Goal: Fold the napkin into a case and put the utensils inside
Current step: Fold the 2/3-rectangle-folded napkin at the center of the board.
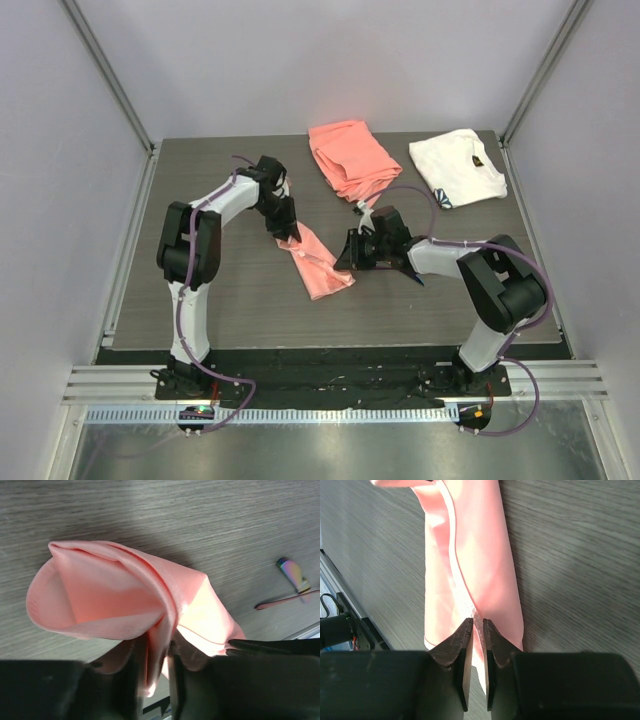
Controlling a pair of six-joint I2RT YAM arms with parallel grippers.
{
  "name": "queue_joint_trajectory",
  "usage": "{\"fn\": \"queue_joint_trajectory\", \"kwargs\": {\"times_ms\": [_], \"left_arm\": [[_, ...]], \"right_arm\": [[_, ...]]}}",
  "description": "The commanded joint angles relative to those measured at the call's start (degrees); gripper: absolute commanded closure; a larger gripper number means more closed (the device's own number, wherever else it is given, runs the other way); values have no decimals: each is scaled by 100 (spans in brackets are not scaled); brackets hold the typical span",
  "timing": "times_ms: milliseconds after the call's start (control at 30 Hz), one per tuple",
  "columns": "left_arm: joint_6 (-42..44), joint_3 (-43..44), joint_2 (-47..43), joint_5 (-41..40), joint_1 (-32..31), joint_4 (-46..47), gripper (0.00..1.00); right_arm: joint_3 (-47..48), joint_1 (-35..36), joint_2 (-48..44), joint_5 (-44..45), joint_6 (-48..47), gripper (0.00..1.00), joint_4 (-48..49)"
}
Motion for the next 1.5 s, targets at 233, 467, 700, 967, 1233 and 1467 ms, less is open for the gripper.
{"fn": "queue_joint_trajectory", "kwargs": {"times_ms": [233, 467, 700, 967, 1233, 1467], "left_arm": [[-263, -343, -855, -70, 39, 374, 37], [-324, -256, -785, -404, -83, 313, 42], [-211, 52, -574, -1071, -128, 32, 53], [-17, 615, -118, -1327, -119, -179, 87], [203, 545, -170, -1424, -128, -153, 100], [273, 413, -179, -1135, -23, -65, 100]], "right_arm": [[243, 223, -108, 19, -23, 81, 50], [419, 496, -73, 178, -85, 81, -108], [480, 505, -134, 345, -234, 77, -301], [674, 505, -125, 424, -568, 67, -521], [1279, 566, -581, 1371, -1394, 15, -856], [1648, 225, -488, 1520, -716, 3, -731]]}}
